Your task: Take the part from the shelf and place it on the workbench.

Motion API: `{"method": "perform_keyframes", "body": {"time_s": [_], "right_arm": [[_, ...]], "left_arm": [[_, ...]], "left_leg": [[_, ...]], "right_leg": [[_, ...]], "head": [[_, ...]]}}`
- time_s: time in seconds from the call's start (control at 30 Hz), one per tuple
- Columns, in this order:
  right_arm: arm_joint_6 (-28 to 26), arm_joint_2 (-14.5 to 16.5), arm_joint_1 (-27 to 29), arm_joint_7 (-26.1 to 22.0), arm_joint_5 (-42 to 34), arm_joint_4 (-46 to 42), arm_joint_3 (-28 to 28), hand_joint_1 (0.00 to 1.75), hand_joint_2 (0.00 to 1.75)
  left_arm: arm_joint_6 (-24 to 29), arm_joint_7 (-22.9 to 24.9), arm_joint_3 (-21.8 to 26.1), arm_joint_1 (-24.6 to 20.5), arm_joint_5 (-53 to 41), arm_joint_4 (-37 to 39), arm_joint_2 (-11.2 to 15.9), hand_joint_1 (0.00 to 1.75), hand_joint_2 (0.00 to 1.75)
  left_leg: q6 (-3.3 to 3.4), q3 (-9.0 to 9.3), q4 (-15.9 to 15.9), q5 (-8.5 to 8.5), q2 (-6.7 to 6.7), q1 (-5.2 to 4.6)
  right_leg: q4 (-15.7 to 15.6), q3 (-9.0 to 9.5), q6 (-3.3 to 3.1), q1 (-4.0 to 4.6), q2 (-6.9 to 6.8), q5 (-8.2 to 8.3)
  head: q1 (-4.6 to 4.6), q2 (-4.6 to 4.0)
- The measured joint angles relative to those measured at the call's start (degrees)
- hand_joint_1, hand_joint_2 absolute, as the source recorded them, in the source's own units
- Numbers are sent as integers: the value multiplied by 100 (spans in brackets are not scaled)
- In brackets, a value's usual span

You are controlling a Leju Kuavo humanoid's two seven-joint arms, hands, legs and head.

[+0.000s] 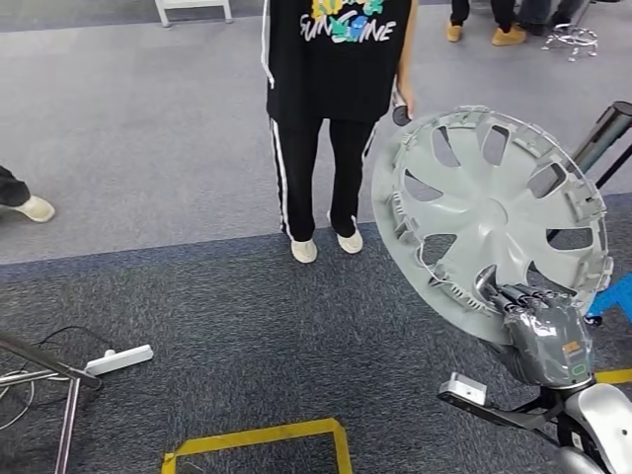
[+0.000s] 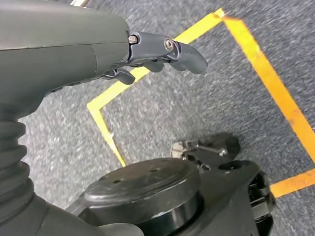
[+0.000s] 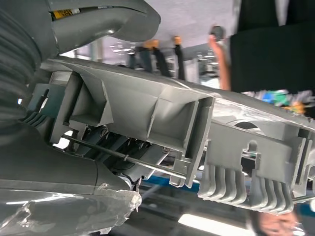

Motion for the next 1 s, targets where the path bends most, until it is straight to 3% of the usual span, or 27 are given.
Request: {"method": "perform_keyframes", "body": {"time_s": [0.07, 0.13, 0.2, 0.23, 0.27, 0.33, 0.37, 0.43, 0.47, 0.5, 0.57, 0.63, 0.7, 0.73, 0.8, 0.83, 0.9, 0.93, 0.97, 1.0], "right_arm": [[7, 3, -43, 22, 43, -34, 48, 175, 175], [20, 10, -89, 50, 79, -59, 96, 175, 175], [46, 20, -123, 96, 105, -77, 143, 175, 175], [60, 24, -140, 119, 118, -87, 167, 175, 175], [69, 29, -153, 136, 131, -97, 184, 175, 175], [76, 37, -173, 149, 155, -119, 210, 175, 175], [78, 40, -178, 150, 162, -127, 221, 175, 175], [85, 49, -185, 156, 166, -132, 249, 175, 175], [90, 52, -191, 163, 167, -132, 262, 175, 175], [105, 59, -206, 173, 169, -132, 277, 175, 175], [162, 93, -277, 196, 174, -131, 317, 175, 175], [234, 156, -388, 212, 181, -119, 368, 175, 175], [292, 240, -515, 215, 188, -92, 428, 175, 175], [312, 285, -575, 216, 191, -78, 463, 175, 175], [337, 354, -668, 224, 193, -49, 527, 175, 175], [343, 379, -701, 228, 193, -33, 555, 175, 175], [352, 418, -734, 233, 194, 5, 603, 175, 175], [358, 438, -743, 234, 194, 26, 627, 175, 175], [363, 456, -752, 234, 194, 46, 645, 175, 175], [366, 472, -764, 235, 194, 63, 657, 175, 175]], "left_arm": [[-80, 7, -34, -26, -4, 13, 11, 0, 175], [-138, 6, -72, -56, -13, 40, 26, 0, 175], [-193, -2, -115, -66, -34, 75, 26, 0, 175], [-220, -11, -137, -64, -46, 93, 20, 0, 175], [-241, -22, -152, -68, -56, 110, 14, 0, 175], [-264, -40, -173, -102, -64, 148, 7, 0, 175], [-271, -47, -183, -126, -65, 167, 3, 0, 175], [-294, -67, -198, -153, -66, 201, -9, 0, 175], [-316, -79, -203, -156, -64, 221, -15, 0, 175], [-346, -90, -208, -154, -60, 246, -20, 0, 175], [-425, -103, -219, -161, -36, 310, -29, 0, 175], [-502, -107, -227, -188, -5, 383, -44, 0, 175], [-561, -107, -237, -202, 29, 455, -61, 0, 175], [-582, -107, -241, -200, 44, 485, -68, 0, 175], [-603, -106, -245, -202, 68, 537, -83, 0, 175], [-607, -105, -246, -207, 74, 558, -89, 0, 175], [-608, -105, -246, -220, 83, 599, -103, 0, 175], [-608, -105, -246, -221, 86, 617, -114, 0, 175], [-608, -105, -247, -220, 90, 634, -125, 0, 175], [-608, -105, -248, -215, 93, 649, -136, 0, 175]], "left_leg": [[-38, -16, 21, 9, -161, 0], [-107, -80, 25, 46, -315, 5], [-186, -145, 12, 91, -455, 34], [-216, -176, 49, 69, -398, 33], [-241, -243, 176, -14, -251, 26], [-272, -534, 779, -350, 168, 2], [-285, -734, 1183, -532, 294, 4], [-295, -974, 1671, -668, 388, 11], [-294, -938, 1615, -584, 410, 11], [-287, -782, 1340, -415, 457, 9], [-258, -341, 553, -100, 751, -24], [-204, -121, 123, -12, 957, -63], [-134, -126, 81, -22, 848, -72], [-104, -126, 71, -17, 774, -62], [-38, -116, 54, 2, 636, -25], [-17, -115, 53, 7, 561, -13], [6, -115, 53, 9, 396, -8], [7, -113, 54, 10, 303, -7], [6, -110, 55, 11, 211, -5], [1, -104, 57, 14, 121, -1]], "right_leg": [[-799, 353, 0, -59, 330, 339], [-1164, 532, -20, -90, 547, 407], [-1181, 559, -85, -72, 422, 409], [-1193, 567, -130, -66, 338, 419], [-1208, 580, -173, -59, 250, 429], [-1228, 602, -237, -28, 64, 429], [-1228, 605, -255, -8, -33, 422], [-1227, 613, -274, 20, -225, 407], [-1227, 622, -278, 26, -314, 399], [-1227, 635, -276, 30, -395, 388], [-1213, 663, -244, 58, -531, 352], [-1201, 681, -196, 99, -644, 314], [-1214, 709, -151, 112, -770, 286], [-1192, 709, -121, 104, -738, 253], [-881, 572, -71, 77, -452, 58], [-537, 404, -53, 65, -261, -107], [243, -1, -34, 59, -103, -400], [456, -137, -30, 58, -87, -423], [447, -171, -32, 54, -80, -333], [214, -92, -36, 45, -57, -146]], "head": [[-1, 0], [-7, 0], [-10, 0], [-13, 0], [-30, 1], [-59, 1], [-68, 0], [-67, 0], [-66, 0], [-66, 0], [-72, 0], [-68, 0], [-60, 0], [-56, 0], [-40, 1], [-29, 0], [-21, 0], [-20, 0], [-21, 0], [-21, 0]]}}
